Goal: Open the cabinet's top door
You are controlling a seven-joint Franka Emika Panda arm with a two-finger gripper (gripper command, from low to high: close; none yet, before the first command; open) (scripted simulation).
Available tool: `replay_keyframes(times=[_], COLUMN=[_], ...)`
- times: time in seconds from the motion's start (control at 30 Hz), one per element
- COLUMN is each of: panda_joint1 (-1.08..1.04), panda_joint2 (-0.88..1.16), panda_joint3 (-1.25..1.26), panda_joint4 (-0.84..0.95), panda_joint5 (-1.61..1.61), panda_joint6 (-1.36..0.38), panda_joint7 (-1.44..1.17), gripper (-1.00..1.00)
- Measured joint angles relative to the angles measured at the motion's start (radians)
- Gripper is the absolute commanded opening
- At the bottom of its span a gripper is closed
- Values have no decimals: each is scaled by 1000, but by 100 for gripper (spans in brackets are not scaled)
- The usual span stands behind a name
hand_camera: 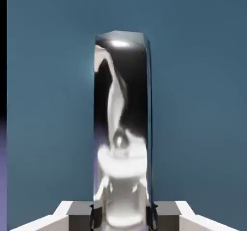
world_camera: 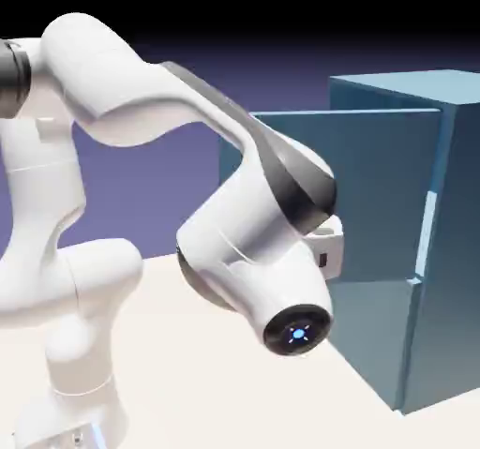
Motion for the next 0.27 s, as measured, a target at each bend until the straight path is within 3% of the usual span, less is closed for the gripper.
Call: replay_keyframes(times=[0.23,0.27], panda_joint1=[22,23], panda_joint2=[-218,-231], panda_joint3=[9,11], panda_joint4=[252,268], panda_joint5=[-138,-146], panda_joint6=[-96,-103], panda_joint7=[-32,-33], gripper=[-100,100])
